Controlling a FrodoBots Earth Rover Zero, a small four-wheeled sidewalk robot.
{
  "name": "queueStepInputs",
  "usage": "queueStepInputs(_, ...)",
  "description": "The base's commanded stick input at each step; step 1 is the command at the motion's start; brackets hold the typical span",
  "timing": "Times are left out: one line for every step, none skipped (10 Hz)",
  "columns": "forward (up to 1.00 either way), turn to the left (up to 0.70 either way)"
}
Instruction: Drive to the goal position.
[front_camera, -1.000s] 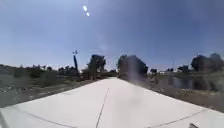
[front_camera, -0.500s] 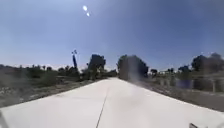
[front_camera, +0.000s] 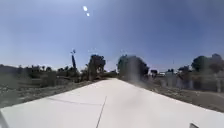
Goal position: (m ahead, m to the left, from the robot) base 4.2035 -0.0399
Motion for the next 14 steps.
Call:
queueStepInputs(0.70, 0.14)
queueStepInputs(0.70, 0.10)
queueStepInputs(0.70, 0.07)
queueStepInputs(0.70, 0.04)
queueStepInputs(0.70, 0.01)
queueStepInputs(0.70, 0.00)
queueStepInputs(0.70, 0.00)
queueStepInputs(0.70, 0.00)
queueStepInputs(0.70, 0.00)
queueStepInputs(0.70, 0.00)
queueStepInputs(0.70, 0.00)
queueStepInputs(0.70, 0.00)
queueStepInputs(0.70, 0.00)
queueStepInputs(0.70, 0.00)
